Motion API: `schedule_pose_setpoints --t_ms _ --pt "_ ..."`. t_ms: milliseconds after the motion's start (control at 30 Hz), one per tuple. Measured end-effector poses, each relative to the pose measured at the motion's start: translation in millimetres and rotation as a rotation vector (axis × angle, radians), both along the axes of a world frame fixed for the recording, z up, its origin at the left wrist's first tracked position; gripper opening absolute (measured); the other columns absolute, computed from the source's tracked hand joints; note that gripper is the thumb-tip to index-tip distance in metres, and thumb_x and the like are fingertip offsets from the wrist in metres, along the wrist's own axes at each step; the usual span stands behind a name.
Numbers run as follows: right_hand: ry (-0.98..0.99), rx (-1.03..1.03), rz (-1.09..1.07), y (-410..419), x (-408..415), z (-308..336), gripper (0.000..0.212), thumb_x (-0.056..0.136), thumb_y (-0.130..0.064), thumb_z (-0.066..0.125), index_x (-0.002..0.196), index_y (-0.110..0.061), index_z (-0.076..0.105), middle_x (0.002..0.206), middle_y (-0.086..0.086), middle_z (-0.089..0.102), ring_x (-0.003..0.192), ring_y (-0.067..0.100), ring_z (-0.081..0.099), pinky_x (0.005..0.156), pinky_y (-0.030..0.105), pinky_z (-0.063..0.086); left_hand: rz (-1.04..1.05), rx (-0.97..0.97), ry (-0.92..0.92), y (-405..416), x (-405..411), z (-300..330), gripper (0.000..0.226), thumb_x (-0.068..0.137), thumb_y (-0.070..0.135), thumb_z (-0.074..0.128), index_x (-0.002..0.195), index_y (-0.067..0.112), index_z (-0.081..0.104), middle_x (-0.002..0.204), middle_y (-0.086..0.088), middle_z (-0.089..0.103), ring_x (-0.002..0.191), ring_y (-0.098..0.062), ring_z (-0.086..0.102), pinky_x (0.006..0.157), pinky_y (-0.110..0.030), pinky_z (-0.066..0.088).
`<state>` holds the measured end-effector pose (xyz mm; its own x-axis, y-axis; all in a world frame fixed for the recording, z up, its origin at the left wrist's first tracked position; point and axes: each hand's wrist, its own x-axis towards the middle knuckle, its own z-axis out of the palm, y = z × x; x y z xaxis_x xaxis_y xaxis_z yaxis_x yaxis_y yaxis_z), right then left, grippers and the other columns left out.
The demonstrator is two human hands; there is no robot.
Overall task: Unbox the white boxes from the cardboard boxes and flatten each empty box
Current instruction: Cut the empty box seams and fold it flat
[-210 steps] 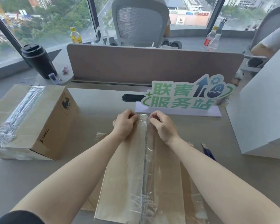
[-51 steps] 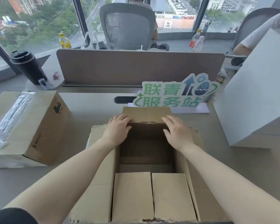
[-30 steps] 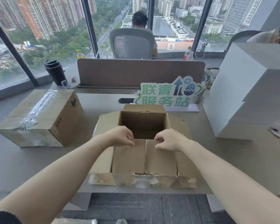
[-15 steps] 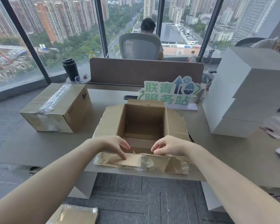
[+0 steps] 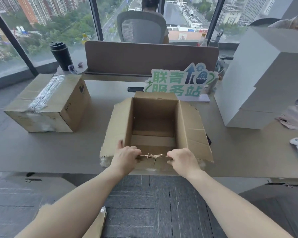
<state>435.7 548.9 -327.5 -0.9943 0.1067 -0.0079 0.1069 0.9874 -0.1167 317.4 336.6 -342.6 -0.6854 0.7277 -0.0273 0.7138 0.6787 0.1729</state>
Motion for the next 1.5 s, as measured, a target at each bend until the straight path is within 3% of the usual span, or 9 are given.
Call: schedule_pose_setpoints --t_ms 133,300,400,567,767,900,1133,1400,1500 --pt "0.103 0.072 0.022 0 -4 -17 0.032 0.054 -0.022 0.096 0.066 -0.02 0.066 0.055 -0.004 0.063 0.047 0.019 0.057 0.054 0.029 0.048 -0.007 0.079 0.084 -2 -7 -14 0.019 0.065 0.018 0.084 0.072 0.021 0.066 0.067 0.006 0.06 0.072 -0.023 0.064 0.107 -0.06 0.029" --pt "0.358 -0.142 -0.051 -3 18 -23 0.038 0.071 -0.015 0.085 0.107 -0.014 0.072 0.1 -0.003 0.071 0.094 0.02 0.061 0.097 0.039 0.047 -0.021 0.265 0.135 -16 5 -13 0.043 0.072 0.029 0.082 0.111 0.018 0.068 0.11 0.0 0.064 0.118 -0.026 0.054 0.111 -0.053 0.033" --pt "0.524 -0.22 -0.207 -8 44 -17 0.014 0.081 -0.015 0.076 0.095 -0.016 0.071 0.091 -0.006 0.068 0.085 0.018 0.059 0.08 0.037 0.049 0.088 0.438 0.178 -34 22 -6 0.034 0.08 0.038 0.07 0.109 0.019 0.066 0.112 0.0 0.061 0.109 -0.023 0.052 0.098 -0.039 0.04" --pt "0.216 -0.758 -0.929 -9 60 2 0.036 0.098 -0.045 0.051 0.074 -0.021 0.063 0.08 -0.002 0.066 0.081 0.023 0.061 0.07 0.035 0.049 0.791 0.526 -0.442 -36 25 11 0.044 0.09 0.054 0.058 0.107 0.014 0.064 0.108 -0.001 0.064 0.101 -0.022 0.059 0.084 -0.036 0.047" --pt "0.114 -1.602 -1.114 -11 29 3 0.058 0.089 -0.066 0.055 0.125 -0.021 0.055 0.117 0.0 0.061 0.114 0.024 0.056 0.101 0.046 0.044 0.877 0.667 -0.923 -3 6 25 0.054 0.094 0.053 0.053 0.126 0.009 0.055 0.119 -0.006 0.056 0.105 -0.022 0.05 0.094 -0.034 0.04" --pt "0.207 -1.519 -1.13 -9 14 -2 0.047 0.092 -0.061 0.055 0.105 -0.016 0.06 0.098 -0.005 0.055 0.11 0.028 0.055 0.104 0.052 0.045 0.909 0.746 -0.943 9 7 13 0.04 0.098 0.047 0.05 0.115 0.011 0.055 0.115 -0.007 0.059 0.104 -0.025 0.055 0.091 -0.035 0.043" --pt "0.427 -1.387 -0.995 -7 12 11 0.026 0.103 -0.032 0.05 0.083 -0.018 0.061 0.088 -0.006 0.059 0.095 0.019 0.056 0.08 0.025 0.036 0.784 0.857 -0.859 7 11 22 0.031 0.1 0.034 0.051 0.087 0.007 0.054 0.078 -0.006 0.054 0.075 -0.02 0.048 0.063 -0.031 0.036" --pt "0.572 -1.039 -0.59 16 -15 89 0.044 0.102 -0.018 0.048 0.066 -0.037 0.067 0.051 -0.02 0.046 0.055 0.002 0.039 0.059 0.026 0.033 0.692 1.045 -0.997 16 -9 66 0.017 0.103 0.024 0.048 0.089 0.02 0.057 0.092 0.01 0.06 0.092 -0.013 0.05 0.085 -0.033 0.036" --pt "0.515 -0.951 -0.375 22 -24 129 0.03 0.103 -0.02 0.048 0.114 -0.034 0.072 0.08 -0.031 0.062 0.071 -0.007 0.055 0.069 0.015 0.045 0.715 1.151 -1.131 17 -20 88 0.016 0.103 0.016 0.046 0.1 0.023 0.06 0.099 0.014 0.062 0.093 -0.01 0.051 0.081 -0.028 0.038"
